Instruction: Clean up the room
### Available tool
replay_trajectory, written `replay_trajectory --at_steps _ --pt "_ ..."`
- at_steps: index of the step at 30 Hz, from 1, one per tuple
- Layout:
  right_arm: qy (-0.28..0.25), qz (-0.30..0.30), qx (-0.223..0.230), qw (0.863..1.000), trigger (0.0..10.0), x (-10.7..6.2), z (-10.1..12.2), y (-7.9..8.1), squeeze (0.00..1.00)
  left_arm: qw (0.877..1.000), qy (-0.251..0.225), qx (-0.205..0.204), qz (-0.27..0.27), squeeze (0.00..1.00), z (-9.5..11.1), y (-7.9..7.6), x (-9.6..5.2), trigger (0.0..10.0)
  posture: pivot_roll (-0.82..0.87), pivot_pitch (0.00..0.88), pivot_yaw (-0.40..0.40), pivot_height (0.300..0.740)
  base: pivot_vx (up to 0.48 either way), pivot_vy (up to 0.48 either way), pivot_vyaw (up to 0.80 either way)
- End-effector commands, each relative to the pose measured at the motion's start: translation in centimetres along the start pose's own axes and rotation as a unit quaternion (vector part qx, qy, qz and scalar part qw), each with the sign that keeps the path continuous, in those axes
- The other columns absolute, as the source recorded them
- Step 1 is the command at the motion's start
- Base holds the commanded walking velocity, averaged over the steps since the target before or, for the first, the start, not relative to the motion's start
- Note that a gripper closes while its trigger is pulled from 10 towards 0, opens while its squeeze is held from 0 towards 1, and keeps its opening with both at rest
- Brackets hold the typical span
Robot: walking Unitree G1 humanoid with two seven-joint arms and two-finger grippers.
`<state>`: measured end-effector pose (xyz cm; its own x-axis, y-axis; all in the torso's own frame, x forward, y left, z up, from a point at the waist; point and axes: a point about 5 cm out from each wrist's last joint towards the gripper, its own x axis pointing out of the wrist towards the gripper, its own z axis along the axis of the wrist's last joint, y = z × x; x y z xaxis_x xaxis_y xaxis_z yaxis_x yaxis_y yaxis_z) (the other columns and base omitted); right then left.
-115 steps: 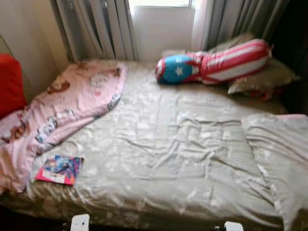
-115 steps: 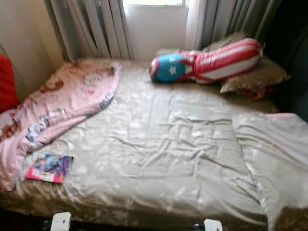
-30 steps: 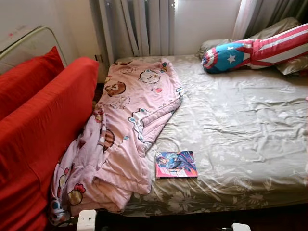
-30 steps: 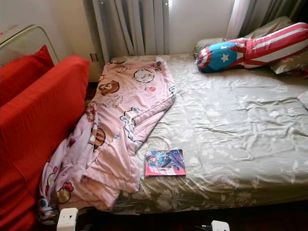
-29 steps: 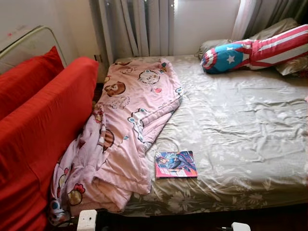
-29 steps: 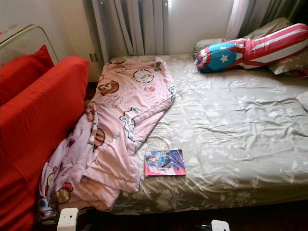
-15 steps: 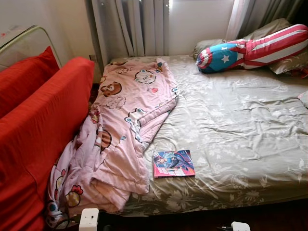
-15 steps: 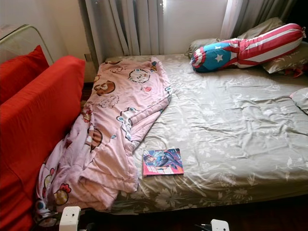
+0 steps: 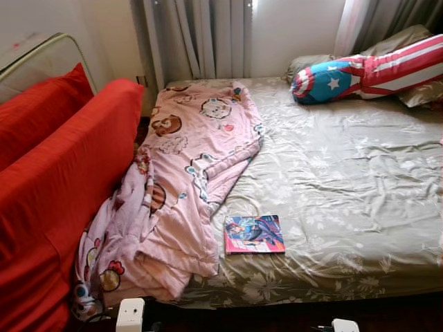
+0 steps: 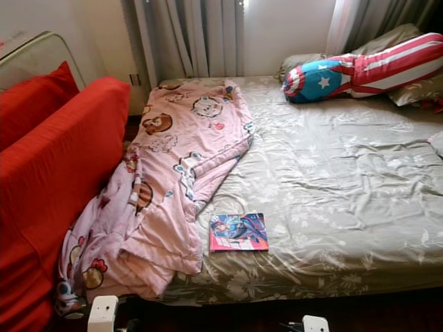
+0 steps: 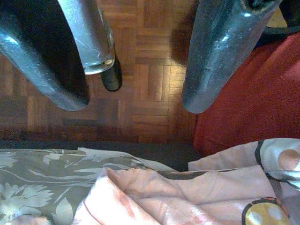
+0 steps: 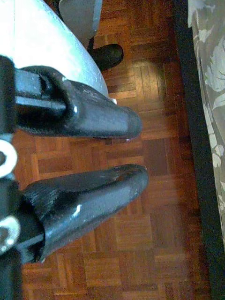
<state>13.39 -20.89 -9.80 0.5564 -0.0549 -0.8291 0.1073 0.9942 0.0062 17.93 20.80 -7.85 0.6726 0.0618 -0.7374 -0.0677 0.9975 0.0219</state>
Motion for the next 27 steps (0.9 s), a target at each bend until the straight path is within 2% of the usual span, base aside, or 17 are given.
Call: replay_trajectory --at_steps 1,4,9,16,24,27 --pt "0.007 0.0 -0.008 1.0 10.0 -0.05 -0.22 -0.11 0.0 1.0 0.0 -0.008 0.005 0.0 -0.08 0.28 -0.07 10.0 -0.05 0.0 0.032 0.74 0.0 0.0 0.8" --pt "0.007 -0.001 -0.007 1.0 10.0 -0.05 -0.23 -0.12 0.0 1.0 0.0 -0.009 0.004 0.0 -0.1 0.23 -0.07 10.0 -0.05 0.0 0.032 0.74 0.0 0.0 0.8" --pt "0.007 -0.004 0.001 1.0 10.0 -0.06 -0.3 -0.11 0.0 1.0 0.0 -0.008 0.002 0.0 -0.08 0.17 -0.06 10.0 -0.05 0.0 0.034 0.74 0.0 0.0 0.0" --pt "0.008 -0.002 -0.006 1.0 10.0 -0.04 -0.27 0.01 0.0 1.0 0.001 -0.01 0.003 0.0 -0.06 0.29 -0.06 10.0 -0.05 0.0 0.037 0.74 0.26 0.0 0.0" --pt "0.008 0.0 -0.007 1.0 10.0 -0.04 -0.29 0.05 0.0 1.0 0.005 -0.012 0.002 0.0 -0.16 0.2 -0.05 10.0 -0.05 0.0 0.035 0.74 0.272 0.0 0.7" --pt "0.008 -0.003 0.007 1.0 10.0 -0.06 -0.38 0.05 0.0 1.0 0.006 -0.012 0.001 0.0 -0.2 0.12 -0.05 10.0 -0.05 0.0 0.036 0.74 0.277 0.0 0.0"
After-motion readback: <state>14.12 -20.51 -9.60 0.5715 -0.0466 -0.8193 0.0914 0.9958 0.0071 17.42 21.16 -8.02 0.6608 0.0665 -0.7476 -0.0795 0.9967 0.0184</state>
